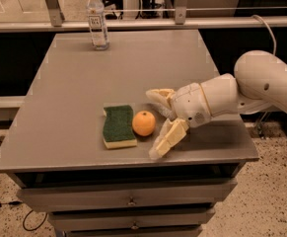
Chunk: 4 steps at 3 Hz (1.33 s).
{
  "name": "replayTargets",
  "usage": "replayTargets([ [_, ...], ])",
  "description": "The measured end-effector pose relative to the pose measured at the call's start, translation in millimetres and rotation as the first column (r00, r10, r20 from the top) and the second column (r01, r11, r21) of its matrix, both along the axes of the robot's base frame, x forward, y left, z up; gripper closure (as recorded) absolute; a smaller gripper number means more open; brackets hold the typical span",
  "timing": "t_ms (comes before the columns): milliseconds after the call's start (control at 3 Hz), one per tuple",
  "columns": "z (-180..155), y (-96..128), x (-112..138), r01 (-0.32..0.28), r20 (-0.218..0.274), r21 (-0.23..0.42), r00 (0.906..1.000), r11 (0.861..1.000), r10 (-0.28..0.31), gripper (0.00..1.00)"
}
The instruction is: Move orange near sponge
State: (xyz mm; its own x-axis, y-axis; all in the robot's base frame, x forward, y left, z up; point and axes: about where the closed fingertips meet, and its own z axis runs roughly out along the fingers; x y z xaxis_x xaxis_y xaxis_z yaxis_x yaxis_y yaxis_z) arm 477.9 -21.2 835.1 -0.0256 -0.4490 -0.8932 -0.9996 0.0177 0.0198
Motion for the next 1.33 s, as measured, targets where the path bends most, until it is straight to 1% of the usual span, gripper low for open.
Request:
replayTargets([
  [333,22.2,-18.5,6.3,0.035,0.046,0.012,0.9983,0.999,-0.036,0.00],
  [667,72.3,-58.3,13.8,0.103,0.147,0.027,0.9835,0.994,-0.106,0.00],
  [1000,123.5,-97.0,19.2,0.180,0.246,0.070,0.9501,0.981,-0.192,0.00],
  [1333,130.6,-100.1,20.6,0.187,0.258,0.076,0.9452,0.980,-0.200,0.00],
])
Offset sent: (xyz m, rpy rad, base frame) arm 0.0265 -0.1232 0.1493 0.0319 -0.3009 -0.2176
